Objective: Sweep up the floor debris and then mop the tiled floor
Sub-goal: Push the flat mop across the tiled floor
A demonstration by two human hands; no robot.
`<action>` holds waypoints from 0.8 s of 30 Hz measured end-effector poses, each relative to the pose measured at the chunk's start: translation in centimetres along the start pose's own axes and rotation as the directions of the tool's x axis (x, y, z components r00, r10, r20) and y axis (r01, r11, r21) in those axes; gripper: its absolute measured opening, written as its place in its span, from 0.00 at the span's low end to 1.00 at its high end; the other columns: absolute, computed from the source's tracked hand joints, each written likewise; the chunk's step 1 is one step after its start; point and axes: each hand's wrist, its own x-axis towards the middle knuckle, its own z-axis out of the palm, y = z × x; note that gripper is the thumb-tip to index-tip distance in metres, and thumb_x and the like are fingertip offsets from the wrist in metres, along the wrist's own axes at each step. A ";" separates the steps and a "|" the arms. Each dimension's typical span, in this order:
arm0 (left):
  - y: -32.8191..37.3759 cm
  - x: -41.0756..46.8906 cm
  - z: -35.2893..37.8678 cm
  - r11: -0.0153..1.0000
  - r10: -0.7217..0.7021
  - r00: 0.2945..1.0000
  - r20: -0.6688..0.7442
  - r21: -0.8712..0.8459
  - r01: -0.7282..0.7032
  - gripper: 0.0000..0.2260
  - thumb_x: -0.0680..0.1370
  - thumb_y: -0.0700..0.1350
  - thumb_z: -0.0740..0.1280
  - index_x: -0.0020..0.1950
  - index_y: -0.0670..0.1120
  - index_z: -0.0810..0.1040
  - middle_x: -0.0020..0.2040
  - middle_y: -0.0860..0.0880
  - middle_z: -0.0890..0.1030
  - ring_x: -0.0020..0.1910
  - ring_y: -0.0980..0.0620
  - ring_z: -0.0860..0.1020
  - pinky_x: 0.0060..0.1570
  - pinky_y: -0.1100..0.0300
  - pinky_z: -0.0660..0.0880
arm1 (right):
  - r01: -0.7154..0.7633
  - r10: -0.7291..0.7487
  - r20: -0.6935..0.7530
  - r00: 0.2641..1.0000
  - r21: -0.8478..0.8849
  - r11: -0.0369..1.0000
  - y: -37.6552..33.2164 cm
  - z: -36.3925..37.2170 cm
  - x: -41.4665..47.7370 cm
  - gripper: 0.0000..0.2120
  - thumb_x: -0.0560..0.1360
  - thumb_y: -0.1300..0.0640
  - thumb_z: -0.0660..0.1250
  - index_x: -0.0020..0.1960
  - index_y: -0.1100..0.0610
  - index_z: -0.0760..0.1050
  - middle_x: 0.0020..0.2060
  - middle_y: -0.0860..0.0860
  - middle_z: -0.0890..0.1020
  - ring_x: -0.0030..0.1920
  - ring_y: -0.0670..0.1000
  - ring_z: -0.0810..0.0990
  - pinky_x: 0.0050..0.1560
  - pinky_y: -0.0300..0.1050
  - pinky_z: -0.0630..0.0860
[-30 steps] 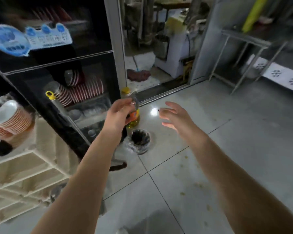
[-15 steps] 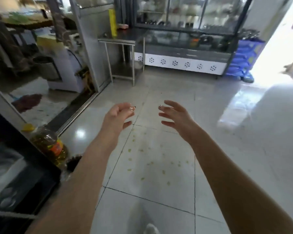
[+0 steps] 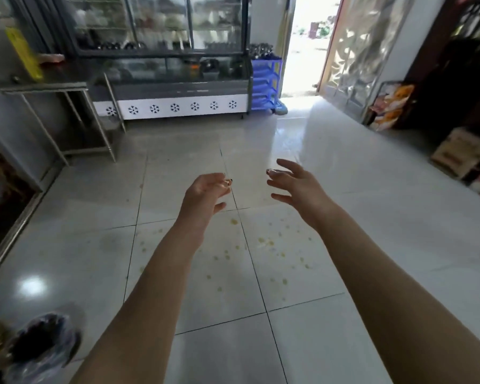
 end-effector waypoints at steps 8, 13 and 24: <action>-1.2 -1.7 14.7 1.000 0.019 0.993 0.115 0.003 -0.020 0.10 0.77 0.38 0.62 0.54 0.51 0.74 0.57 0.46 0.80 0.56 0.50 0.78 0.54 0.54 0.75 | 0.057 -0.056 -0.139 0.989 0.003 0.998 -1.7 -14.6 -4.2 0.26 0.76 0.57 0.66 0.71 0.55 0.64 0.54 0.48 0.80 0.56 0.50 0.79 0.54 0.47 0.77; -3.2 -4.1 26.6 1.000 0.008 0.988 0.153 -0.027 -0.004 0.12 0.77 0.38 0.63 0.59 0.47 0.71 0.58 0.44 0.79 0.55 0.49 0.78 0.52 0.56 0.75 | 0.056 -0.057 -0.206 0.977 -0.008 0.998 -1.8 -25.8 -7.1 0.26 0.77 0.57 0.65 0.73 0.55 0.61 0.62 0.53 0.77 0.59 0.52 0.78 0.58 0.49 0.76; -7.0 -7.6 47.1 0.999 -0.009 0.942 0.337 -0.042 0.025 0.10 0.77 0.37 0.63 0.55 0.50 0.70 0.51 0.48 0.80 0.53 0.50 0.78 0.50 0.56 0.76 | -0.013 -0.012 -0.351 0.936 -0.069 0.998 0.3 -45.2 -12.2 0.25 0.78 0.57 0.62 0.73 0.57 0.59 0.62 0.51 0.76 0.59 0.51 0.76 0.58 0.49 0.75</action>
